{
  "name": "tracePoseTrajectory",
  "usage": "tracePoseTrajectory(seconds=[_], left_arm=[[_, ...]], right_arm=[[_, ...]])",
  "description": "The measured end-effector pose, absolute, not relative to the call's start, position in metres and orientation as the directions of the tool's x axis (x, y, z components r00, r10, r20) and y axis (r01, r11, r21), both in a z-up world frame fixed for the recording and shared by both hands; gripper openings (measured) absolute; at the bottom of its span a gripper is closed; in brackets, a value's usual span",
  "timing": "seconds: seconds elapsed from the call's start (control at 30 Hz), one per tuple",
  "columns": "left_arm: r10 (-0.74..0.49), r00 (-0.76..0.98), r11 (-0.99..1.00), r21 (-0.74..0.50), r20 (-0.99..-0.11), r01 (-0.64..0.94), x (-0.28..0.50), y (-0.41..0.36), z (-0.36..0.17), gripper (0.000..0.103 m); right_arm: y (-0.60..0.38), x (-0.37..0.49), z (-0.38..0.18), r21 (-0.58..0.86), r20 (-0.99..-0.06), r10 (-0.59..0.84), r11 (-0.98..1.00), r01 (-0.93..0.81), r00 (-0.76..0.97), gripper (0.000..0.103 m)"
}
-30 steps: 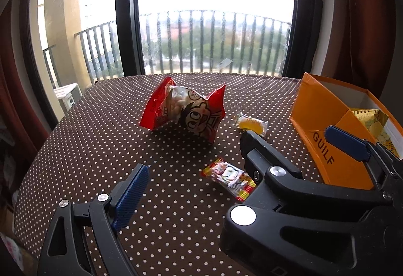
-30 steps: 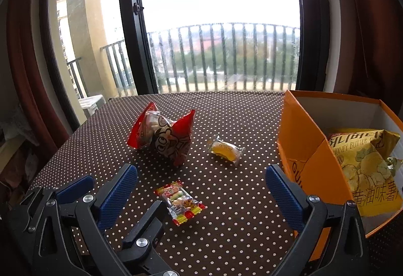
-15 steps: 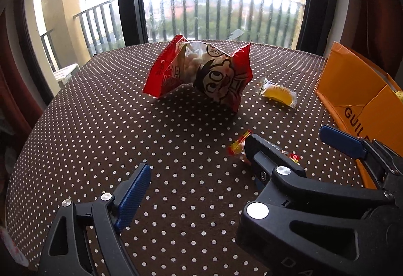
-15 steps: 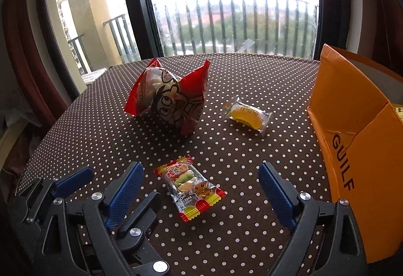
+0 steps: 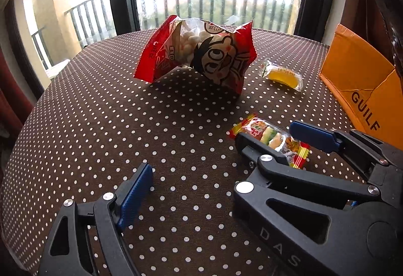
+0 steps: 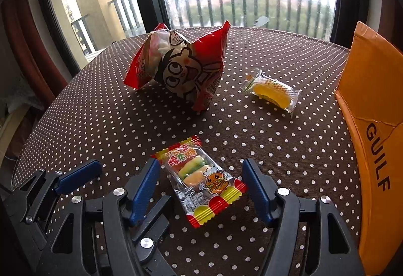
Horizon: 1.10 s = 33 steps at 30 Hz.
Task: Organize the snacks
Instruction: 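Grasp the burger-print gummy candy packet with the right gripper, then grasp the red-white peanut bag with the left gripper while the right holds the gummy packet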
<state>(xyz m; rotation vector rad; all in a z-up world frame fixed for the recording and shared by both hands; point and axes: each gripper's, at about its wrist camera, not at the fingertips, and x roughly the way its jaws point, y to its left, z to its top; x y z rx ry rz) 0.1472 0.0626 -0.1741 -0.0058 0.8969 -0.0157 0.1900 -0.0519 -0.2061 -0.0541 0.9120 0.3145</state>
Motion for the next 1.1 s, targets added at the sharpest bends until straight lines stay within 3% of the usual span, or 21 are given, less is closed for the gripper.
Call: tracePoseTrajectory(seconds=[0.1, 0.27, 1.1], left_arm=[[-0.013, 0.620, 1.000, -0.010, -0.785, 0.008, 0.148, 0.062, -0.174, 0.086], [-0.017, 0.611, 1.000, -0.014, -0.791, 0.009, 0.156, 0.064, -0.172, 0.084], [0.003, 0.726, 0.995, 0.072, -0.688, 0.064, 0.215, 0.047, -0.087, 0.088]], right_arm=[[-0.051, 0.192, -0.206, 0.070, -0.788, 0.230, 0.955, -0.287, 0.571, 0.042], [-0.058, 0.193, -0.203, 0.108, -0.797, 0.251, 0.954, -0.280, 0.550, 0.037], [-0.076, 0.229, -0.123, 0.163, -0.674, 0.273, 0.961, -0.222, 0.687, 0.036]])
